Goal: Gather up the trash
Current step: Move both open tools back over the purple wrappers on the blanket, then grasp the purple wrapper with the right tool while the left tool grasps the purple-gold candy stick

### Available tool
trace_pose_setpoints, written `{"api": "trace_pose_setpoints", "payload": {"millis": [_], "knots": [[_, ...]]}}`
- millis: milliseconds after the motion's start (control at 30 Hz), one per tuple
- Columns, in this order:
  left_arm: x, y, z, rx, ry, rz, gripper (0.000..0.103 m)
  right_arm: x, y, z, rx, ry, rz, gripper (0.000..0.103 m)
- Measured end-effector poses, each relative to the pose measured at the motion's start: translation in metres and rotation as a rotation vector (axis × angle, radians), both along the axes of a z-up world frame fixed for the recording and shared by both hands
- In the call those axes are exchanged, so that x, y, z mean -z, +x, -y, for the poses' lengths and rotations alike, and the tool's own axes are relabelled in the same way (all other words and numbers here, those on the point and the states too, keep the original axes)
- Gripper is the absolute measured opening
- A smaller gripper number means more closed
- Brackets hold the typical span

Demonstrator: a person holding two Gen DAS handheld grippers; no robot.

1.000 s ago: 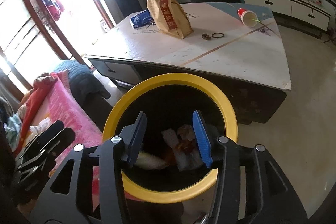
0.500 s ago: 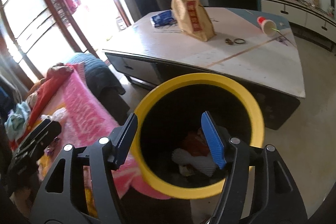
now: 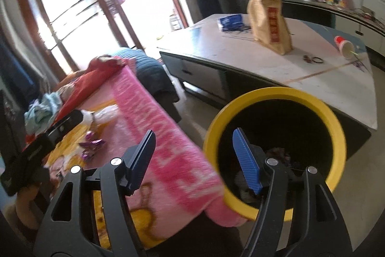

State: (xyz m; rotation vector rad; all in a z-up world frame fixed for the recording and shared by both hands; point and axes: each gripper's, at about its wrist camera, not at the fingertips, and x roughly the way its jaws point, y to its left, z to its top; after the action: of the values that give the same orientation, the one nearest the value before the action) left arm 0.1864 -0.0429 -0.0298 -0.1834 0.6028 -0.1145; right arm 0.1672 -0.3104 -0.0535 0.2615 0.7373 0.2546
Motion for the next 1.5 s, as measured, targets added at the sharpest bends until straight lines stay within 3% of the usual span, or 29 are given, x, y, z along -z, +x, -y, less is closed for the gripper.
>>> {"api": "trace_pose_setpoints", "payload": {"millis": [533, 900, 1167, 1500], "knots": [[0.003, -0.005, -0.076, -0.168, -0.029, -0.023, 0.094, 0.006, -0.005, -0.105, -0.269, -0.015, -0.017, 0.059], [0.011, 0.004, -0.131, -0.229, -0.072, -0.101, 0.092, 0.02, 0.003, -0.166, -0.335, -0.019, -0.038, 0.059], [0.018, 0.024, -0.154, -0.182, -0.131, -0.174, 0.064, 0.037, 0.015, -0.21, -0.37, 0.001, -0.085, 0.059], [0.033, 0.045, -0.153, -0.122, -0.169, -0.234, 0.057, 0.058, 0.038, -0.231, -0.328, 0.072, -0.179, 0.052]]}}
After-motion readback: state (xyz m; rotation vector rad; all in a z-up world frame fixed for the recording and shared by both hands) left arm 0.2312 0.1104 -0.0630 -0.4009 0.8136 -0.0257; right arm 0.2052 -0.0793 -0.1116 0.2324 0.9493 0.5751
